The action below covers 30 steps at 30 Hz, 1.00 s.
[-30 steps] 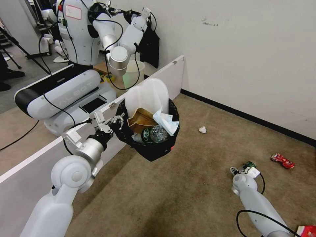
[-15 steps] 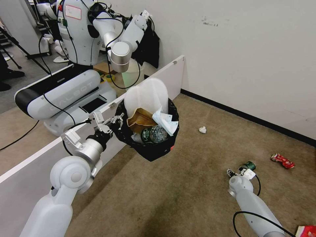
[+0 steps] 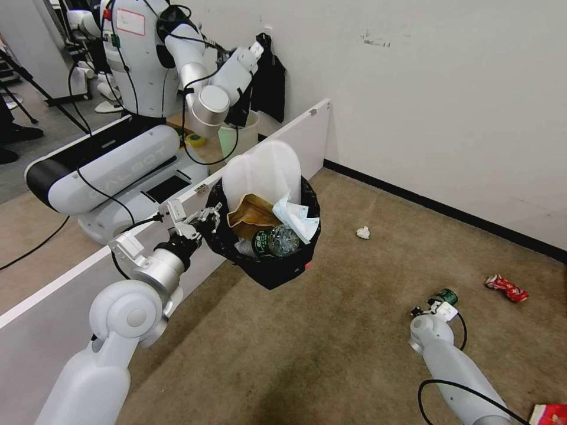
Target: Pick up the trash bin, then pick up the garbage from the floor and place it into the trash bin.
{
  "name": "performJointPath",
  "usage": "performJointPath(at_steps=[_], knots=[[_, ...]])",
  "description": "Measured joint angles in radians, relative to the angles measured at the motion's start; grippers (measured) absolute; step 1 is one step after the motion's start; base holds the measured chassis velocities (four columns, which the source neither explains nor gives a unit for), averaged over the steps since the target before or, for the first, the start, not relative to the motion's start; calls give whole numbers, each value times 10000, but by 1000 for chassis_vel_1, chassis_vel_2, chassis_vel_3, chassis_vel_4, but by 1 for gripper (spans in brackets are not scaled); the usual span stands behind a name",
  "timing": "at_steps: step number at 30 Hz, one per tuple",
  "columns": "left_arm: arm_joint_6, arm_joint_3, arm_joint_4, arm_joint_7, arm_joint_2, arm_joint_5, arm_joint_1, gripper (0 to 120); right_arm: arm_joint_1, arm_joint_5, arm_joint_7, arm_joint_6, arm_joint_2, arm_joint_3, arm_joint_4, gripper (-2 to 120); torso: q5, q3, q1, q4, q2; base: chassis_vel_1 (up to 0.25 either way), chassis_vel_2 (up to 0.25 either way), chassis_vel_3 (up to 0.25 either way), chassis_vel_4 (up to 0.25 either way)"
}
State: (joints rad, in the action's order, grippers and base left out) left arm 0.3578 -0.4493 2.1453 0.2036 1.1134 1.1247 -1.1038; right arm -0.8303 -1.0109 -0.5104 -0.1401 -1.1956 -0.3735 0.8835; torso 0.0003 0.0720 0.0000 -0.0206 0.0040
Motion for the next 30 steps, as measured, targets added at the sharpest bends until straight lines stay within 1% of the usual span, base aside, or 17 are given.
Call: performJointPath(at_steps=[15, 22, 25, 26, 29, 30], knots=[[-7, 45, -68, -3, 30, -47, 40, 4, 41, 156, 46, 100, 122, 87, 91, 28, -3, 0, 0, -2, 0, 0, 0, 0, 0], [-7, 45, -118, -3, 13, -34, 77, 4, 17, 451, 26, 289, 197, 5, 410, 28, -2, 0, 1, -1, 0, 0, 0, 0, 0], [-8, 55, -185, 7, 12, -16, 128, 4, 3, 809, 12, 527, 421, -78, 744, 28, -5, 0, 0, -5, 0, 0, 0, 0, 0], [-8, 55, -185, 7, 12, -16, 128, 4, 3, 809, 12, 527, 421, -78, 744, 28, -5, 0, 0, -5, 0, 0, 0, 0, 0], [-8, 66, -300, 37, 3, 12, 218, 4, -22, 1509, 45, 857, 581, -164, 1046, 28, -4, 0, 0, -2, 0, 0, 0, 0, 0], [-8, 66, -300, 37, 3, 12, 218, 4, -22, 1509, 45, 857, 581, -164, 1046, 28, -4, 0, 0, -2, 0, 0, 0, 0, 0]])
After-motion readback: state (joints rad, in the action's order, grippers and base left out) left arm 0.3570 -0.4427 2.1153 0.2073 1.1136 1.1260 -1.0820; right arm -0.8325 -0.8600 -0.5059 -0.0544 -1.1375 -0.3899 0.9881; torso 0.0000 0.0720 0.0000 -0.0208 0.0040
